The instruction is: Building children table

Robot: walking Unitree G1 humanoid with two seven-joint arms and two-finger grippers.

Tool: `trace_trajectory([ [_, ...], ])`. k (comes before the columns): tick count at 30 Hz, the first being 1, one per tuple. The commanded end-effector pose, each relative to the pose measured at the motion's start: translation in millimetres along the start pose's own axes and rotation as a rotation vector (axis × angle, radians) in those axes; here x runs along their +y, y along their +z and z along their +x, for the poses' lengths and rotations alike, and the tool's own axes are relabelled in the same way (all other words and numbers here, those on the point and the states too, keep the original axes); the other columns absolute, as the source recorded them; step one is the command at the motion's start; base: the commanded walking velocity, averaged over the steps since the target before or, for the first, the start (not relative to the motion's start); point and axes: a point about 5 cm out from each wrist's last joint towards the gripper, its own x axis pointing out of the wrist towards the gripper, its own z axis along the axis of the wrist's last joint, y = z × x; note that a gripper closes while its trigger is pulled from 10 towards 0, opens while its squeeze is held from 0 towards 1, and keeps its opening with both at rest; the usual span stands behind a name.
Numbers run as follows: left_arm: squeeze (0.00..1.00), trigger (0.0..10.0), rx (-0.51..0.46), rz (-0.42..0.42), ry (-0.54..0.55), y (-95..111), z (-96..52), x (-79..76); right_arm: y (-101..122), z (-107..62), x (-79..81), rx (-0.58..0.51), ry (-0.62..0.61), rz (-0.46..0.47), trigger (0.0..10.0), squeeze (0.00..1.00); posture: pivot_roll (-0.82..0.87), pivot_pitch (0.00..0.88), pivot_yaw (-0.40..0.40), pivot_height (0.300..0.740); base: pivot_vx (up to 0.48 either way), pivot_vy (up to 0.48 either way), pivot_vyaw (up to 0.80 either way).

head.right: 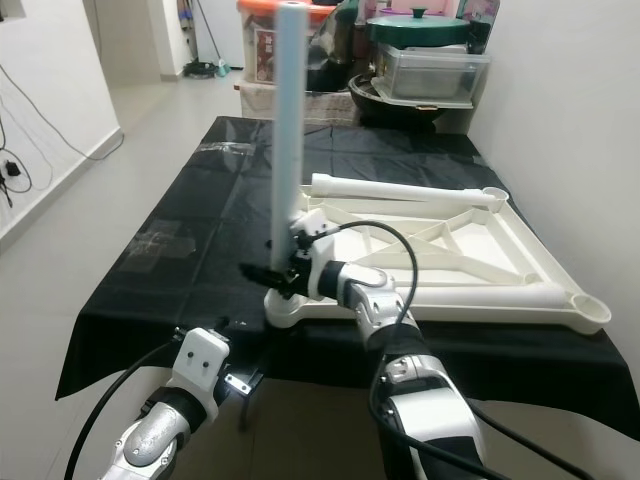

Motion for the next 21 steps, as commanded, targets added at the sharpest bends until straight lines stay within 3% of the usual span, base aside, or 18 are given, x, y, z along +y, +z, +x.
trace_trajectory([
  [1, 0.00, 10.0, 0.010, -0.009, -0.001, -2.7, 0.3, -1.1, -5.5, 9.3, 7.2, 0.040, 0.038, -0.003, 0.0, 0.00, 0.06, 0.000, -0.069, 0.740, 0.000, 0.000, 0.00],
  [3, 0.00, 10.0, 0.010, -0.010, 0.002, -2.8, 0.1, -0.9, -7.2, 11.3, 4.3, 0.046, -0.038, -0.015, 0.0, 0.00, 0.06, 0.000, -0.074, 0.740, 0.000, 0.000, 0.00],
  [7, 0.00, 10.0, 0.010, -0.010, 0.004, -2.8, 0.1, -0.9, -7.9, 11.5, 3.0, 0.047, -0.069, -0.023, 0.0, 0.00, 0.06, 0.000, -0.074, 0.740, 0.000, 0.000, 0.00],
  [9, 0.00, 10.0, 0.011, -0.012, 0.007, -2.7, -0.1, -1.1, -4.5, 3.2, -16.6, -0.029, -0.407, 0.043, 0.0, 0.00, 0.06, 0.000, -0.073, 0.740, 0.000, 0.000, 0.00],
  [10, 0.00, 10.0, 0.011, -0.012, 0.007, -2.7, -0.1, -1.1, -4.5, 3.2, -16.6, -0.029, -0.407, 0.043, 0.0, 0.00, 0.06, 0.000, -0.073, 0.740, 0.000, 0.000, 0.00],
  [11, 0.00, 10.0, 0.011, -0.012, 0.007, -2.7, -0.1, -1.2, -5.2, -7.1, -29.1, -0.053, -0.628, 0.097, 0.0, 0.00, 0.06, 0.000, -0.075, 0.740, 0.000, 0.000, 0.00],
  [12, 0.00, 10.0, 0.011, -0.012, 0.007, -2.7, -0.1, -1.2, -5.2, -7.1, -29.1, -0.053, -0.628, 0.097, 0.0, 0.00, 0.06, 0.000, -0.075, 0.740, 0.000, 0.000, 0.00],
  [14, 0.00, 10.0, 0.012, -0.013, 0.005, -2.7, -0.3, -1.0, -10.2, -32.5, -45.7, -0.078, -1.027, 0.154, 0.0, 0.00, 0.06, 0.000, -0.069, 0.740, 0.000, 0.000, 0.00],
  [15, 0.00, 10.0, 0.012, -0.013, 0.004, -2.7, -0.3, -0.9, -12.5, -41.8, -48.9, -0.090, -1.148, 0.172, 0.0, 0.00, 0.06, 0.000, -0.069, 0.740, 0.000, 0.000, 0.00],
  [16, 0.00, 10.0, 0.012, -0.013, 0.004, -2.7, -0.3, -0.9, -12.5, -41.8, -48.9, -0.090, -1.148, 0.172, 0.0, 0.00, 0.06, 0.000, -0.069, 0.740, 0.000, 0.000, 0.00],
  [17, 0.00, 10.0, 0.012, -0.013, 0.003, -2.8, -0.4, -0.6, -14.0, -49.4, -47.9, -0.117, -1.266, 0.175, 0.0, 0.00, 0.06, 0.000, -0.067, 0.740, 0.000, 0.000, 0.00],
  [21, 0.00, 10.0, 0.013, -0.010, 0.002, -2.8, 0.0, 0.2, -15.9, -48.8, -36.3, -0.154, -1.372, 0.175, 0.0, 0.00, 0.06, 0.000, -0.067, 0.740, 0.000, 0.000, 0.00],
])
